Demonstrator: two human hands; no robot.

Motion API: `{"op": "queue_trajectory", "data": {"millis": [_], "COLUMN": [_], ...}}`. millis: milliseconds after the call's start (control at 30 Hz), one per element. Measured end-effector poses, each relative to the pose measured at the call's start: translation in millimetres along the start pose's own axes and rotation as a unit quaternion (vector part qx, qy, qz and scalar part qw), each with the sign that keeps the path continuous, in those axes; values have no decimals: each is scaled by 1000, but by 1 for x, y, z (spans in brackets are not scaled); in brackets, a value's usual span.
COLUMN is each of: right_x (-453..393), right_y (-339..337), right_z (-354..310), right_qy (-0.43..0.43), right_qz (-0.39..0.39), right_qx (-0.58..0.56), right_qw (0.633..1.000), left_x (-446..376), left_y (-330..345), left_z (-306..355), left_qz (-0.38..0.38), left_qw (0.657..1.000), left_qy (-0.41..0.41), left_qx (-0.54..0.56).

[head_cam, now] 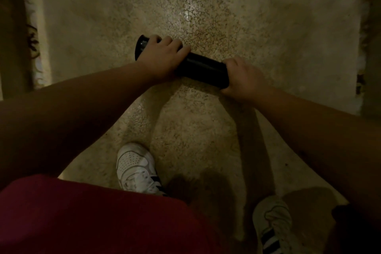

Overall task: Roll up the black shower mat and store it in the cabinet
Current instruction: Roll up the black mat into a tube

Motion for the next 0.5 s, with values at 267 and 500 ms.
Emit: {"op": "queue_trajectory", "data": {"millis": [267,500], "right_x": [-7,20], "right_y": [-15,4], "right_z": [3,7], "right_qy": [-58,-64], "right_qz": [-10,81], "right_qx": [10,-28], "right_qw": [998,994], "left_x": [8,18], "left_y": [13,12], "left_z": [4,2], "left_qz": [-93,-13], "left_qw": [987,989], "left_qy": [-45,-46], "left_qx": [125,139]}}
Point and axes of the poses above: each hand's wrist, its own x-axis away from the middle knuckle, its own y-axis out of the palm, z = x × y, the point moved 4 cm from there along -x, towards the middle knuckle, and after that the axes turned 11 degrees about -x, right-handed, at the moved point
